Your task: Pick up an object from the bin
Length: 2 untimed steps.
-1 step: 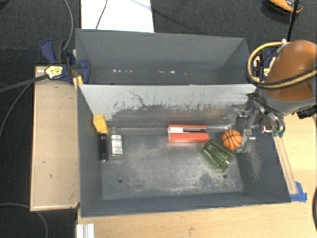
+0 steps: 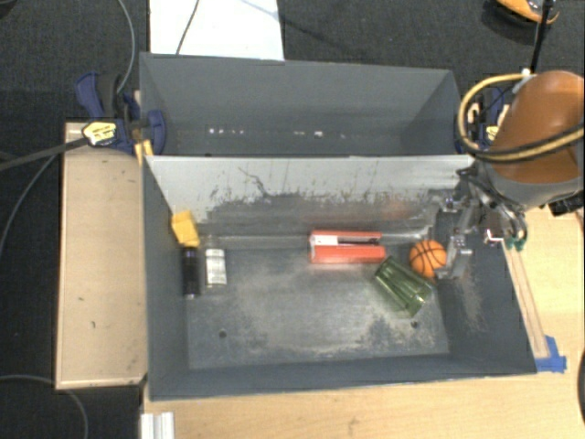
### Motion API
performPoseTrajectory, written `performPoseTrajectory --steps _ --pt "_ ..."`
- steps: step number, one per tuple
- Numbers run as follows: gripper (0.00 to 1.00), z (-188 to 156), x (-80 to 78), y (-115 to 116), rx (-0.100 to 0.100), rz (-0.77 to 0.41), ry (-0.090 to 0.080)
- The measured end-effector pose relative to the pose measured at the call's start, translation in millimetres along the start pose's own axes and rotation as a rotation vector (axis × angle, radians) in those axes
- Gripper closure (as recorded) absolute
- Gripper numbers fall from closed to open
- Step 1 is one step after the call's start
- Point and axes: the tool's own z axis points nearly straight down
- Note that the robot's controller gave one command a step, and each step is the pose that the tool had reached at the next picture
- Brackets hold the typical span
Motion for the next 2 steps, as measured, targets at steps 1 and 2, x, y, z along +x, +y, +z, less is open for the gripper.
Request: performPoseTrajectory --steps 1,2 --pt "0.0 56 -6.1 -1 0.0 0.037 -0.004" --pt "1.0 101 4.3 7 -0.003 0.197 -0.008"
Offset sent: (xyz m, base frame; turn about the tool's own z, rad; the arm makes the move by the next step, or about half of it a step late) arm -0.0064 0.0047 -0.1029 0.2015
